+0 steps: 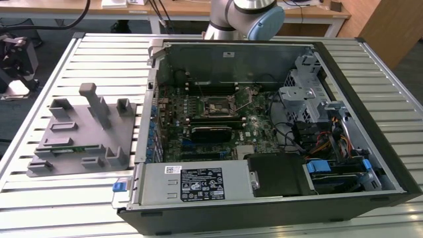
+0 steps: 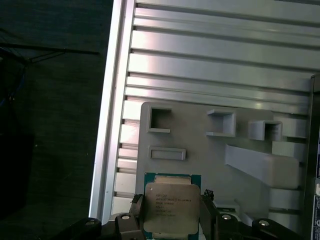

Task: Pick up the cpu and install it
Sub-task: 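Pick up the cpu and move it towards the insertion slot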

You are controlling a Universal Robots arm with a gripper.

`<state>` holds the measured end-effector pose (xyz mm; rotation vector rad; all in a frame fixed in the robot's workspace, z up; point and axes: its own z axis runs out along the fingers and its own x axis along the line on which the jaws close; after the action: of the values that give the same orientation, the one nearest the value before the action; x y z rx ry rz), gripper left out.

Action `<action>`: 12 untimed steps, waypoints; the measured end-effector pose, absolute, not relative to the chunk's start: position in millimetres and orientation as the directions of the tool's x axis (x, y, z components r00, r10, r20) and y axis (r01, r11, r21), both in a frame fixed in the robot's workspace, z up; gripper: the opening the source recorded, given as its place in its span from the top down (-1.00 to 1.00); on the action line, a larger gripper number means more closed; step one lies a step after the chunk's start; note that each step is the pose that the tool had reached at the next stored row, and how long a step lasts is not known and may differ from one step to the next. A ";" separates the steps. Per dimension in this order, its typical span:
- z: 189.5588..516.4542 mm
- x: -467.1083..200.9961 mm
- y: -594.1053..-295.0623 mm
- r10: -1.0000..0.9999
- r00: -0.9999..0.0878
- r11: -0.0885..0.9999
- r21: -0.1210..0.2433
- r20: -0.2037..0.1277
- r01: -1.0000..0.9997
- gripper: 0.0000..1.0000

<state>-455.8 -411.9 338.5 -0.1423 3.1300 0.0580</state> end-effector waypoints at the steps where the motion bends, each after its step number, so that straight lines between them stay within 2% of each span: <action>1: 339.0 -455.8 -411.9 -0.091 -0.996 0.995 0.037 -0.010 -0.091 -0.06; 12: 344.6 -455.8 -411.9 -0.091 -0.996 0.995 0.037 -0.010 -0.091 -0.06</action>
<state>-455.8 -411.9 344.6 -0.1423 3.1299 0.0580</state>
